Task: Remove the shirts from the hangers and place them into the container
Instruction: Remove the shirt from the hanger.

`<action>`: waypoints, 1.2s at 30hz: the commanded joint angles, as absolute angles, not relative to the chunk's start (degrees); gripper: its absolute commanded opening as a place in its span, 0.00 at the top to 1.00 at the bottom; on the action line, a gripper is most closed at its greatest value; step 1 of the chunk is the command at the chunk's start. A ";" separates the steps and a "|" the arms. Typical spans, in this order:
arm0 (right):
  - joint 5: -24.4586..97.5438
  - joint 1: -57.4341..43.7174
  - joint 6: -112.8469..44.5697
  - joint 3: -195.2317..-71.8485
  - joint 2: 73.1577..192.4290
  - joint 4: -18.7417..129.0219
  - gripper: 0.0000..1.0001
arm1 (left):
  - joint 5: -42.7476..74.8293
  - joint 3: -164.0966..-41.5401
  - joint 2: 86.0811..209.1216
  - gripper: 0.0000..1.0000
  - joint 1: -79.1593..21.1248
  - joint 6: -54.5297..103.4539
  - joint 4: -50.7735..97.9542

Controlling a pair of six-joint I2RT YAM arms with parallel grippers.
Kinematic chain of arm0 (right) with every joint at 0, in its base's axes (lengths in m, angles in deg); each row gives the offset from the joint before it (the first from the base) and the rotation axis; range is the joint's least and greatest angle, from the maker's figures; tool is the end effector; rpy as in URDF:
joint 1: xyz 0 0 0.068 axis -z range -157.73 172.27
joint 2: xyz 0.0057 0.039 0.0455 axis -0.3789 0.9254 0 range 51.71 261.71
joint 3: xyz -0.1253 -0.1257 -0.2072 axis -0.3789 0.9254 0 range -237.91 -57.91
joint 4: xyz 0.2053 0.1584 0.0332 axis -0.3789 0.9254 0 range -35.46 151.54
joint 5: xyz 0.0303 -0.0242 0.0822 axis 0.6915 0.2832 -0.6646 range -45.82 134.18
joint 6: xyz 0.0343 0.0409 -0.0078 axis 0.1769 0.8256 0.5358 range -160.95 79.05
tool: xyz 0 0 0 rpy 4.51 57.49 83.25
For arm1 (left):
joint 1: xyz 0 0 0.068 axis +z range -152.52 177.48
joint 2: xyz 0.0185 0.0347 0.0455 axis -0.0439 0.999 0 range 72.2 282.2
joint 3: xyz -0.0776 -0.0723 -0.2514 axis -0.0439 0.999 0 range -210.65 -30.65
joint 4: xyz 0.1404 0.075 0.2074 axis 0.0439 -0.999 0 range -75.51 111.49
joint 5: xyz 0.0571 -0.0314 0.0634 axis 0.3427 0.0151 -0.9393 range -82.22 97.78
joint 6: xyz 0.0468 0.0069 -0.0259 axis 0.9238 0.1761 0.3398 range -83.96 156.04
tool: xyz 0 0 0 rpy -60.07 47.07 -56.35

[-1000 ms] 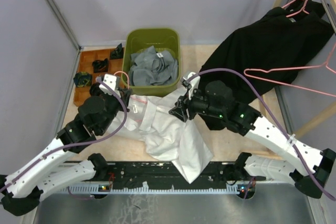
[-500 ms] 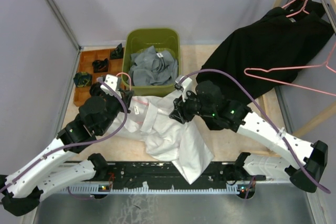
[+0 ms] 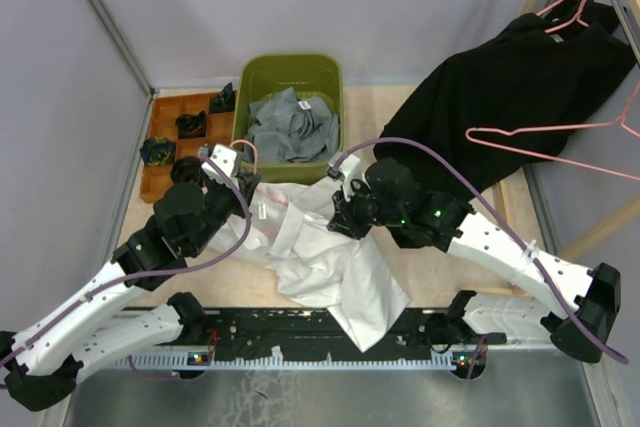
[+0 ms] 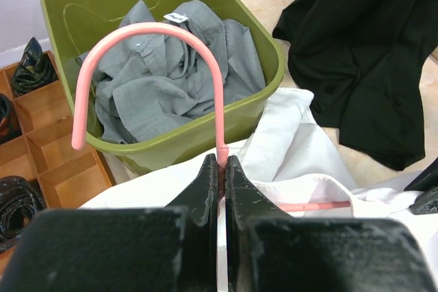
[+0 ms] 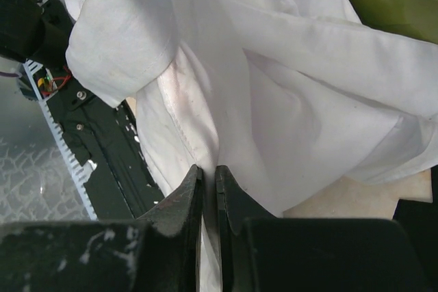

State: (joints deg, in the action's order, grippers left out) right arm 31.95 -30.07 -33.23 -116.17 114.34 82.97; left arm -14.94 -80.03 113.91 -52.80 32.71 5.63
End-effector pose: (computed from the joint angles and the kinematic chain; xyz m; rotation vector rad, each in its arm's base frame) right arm 0.1401 0.1938 0.3302 -0.9734 2.0269 0.8209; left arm 0.1150 -0.1170 0.3661 0.4034 1.6674 -0.3573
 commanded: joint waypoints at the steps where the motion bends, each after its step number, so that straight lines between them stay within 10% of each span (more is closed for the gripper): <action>1: 35.14 -29.77 -31.17 -120.62 114.02 82.67 0.94 | -11.08 -80.43 113.91 1.00 -52.70 37.22 4.05; 17: 17.46 -29.71 -24.56 -117.95 113.63 73.26 1.00 | -17.40 -82.00 114.16 1.00 -52.70 40.73 -3.91; 36: 51.09 -23.98 -23.41 -114.02 109.22 82.37 1.00 | -26.57 -81.44 106.42 1.00 -52.68 33.07 -2.30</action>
State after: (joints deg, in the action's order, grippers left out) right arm 45.48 -25.32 -23.13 -115.53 110.43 81.00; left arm -20.67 -80.97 109.95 -52.78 35.77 -4.08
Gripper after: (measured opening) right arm 0.008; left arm 0.017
